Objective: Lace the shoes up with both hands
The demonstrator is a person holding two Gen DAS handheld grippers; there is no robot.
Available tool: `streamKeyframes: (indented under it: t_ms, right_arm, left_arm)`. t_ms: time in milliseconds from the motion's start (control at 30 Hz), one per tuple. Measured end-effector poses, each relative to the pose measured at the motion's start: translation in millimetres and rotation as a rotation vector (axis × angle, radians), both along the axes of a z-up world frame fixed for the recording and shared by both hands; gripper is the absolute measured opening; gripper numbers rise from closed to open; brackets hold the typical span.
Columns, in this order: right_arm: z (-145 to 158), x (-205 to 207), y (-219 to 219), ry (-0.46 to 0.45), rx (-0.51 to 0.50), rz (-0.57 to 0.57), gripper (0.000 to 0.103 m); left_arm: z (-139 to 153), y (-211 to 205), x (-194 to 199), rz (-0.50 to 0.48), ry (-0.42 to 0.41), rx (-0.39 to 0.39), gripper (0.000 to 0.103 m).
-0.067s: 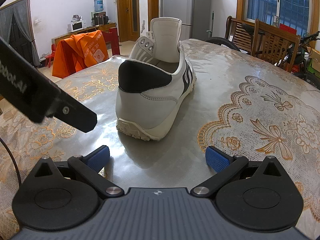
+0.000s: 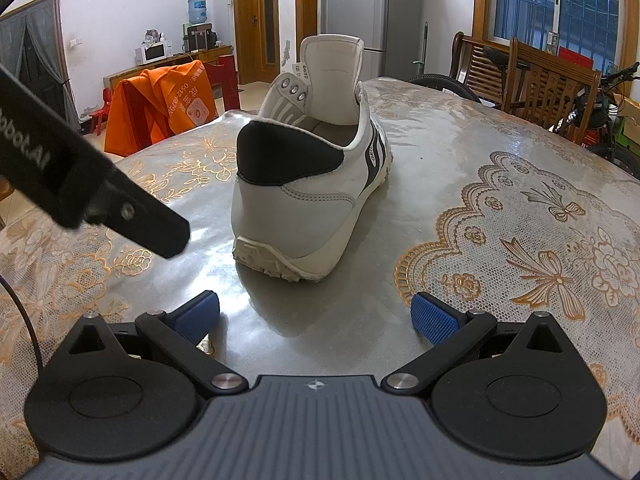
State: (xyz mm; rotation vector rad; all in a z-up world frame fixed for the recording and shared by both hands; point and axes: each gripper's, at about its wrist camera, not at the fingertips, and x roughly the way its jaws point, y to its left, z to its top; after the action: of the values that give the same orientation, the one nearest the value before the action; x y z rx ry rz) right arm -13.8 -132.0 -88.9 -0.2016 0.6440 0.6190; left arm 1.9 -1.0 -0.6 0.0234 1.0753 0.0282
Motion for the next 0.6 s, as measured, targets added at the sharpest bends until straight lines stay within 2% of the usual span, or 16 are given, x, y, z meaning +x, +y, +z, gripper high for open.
streamKeyframes:
  t_ms: [133, 233, 400, 500, 600]
  right_arm:
    - [0.0, 0.0, -0.1, 0.0, 0.0, 0.0, 0.103]
    - [-0.1, 0.0, -0.2, 0.0, 0.001, 0.0, 0.103]
    - [-0.2, 0.2, 0.2, 0.0, 0.0, 0.0, 0.103]
    - [-0.3, 0.4, 1.4, 0.0, 0.0, 0.0, 0.103]
    - [-0.4, 0.6, 2.6, 0.0, 0.0, 0.0, 0.103]
  left_arm:
    - [-1.2, -1.8, 3.5, 0.012, -0.005, 0.049, 0.101]
    - [3.1, 31.9, -8.1, 0.029, -0.057, -0.033, 0.102]
    - [-5.6, 36.3, -17.2, 0.08, -0.062, -0.033, 0.101]
    - [-12.1, 42.3, -7.6, 0.109, -0.053, -0.068, 0.102]
    - [-15.4, 31.3, -2.2, 0.099, -0.058, -0.055, 0.101]
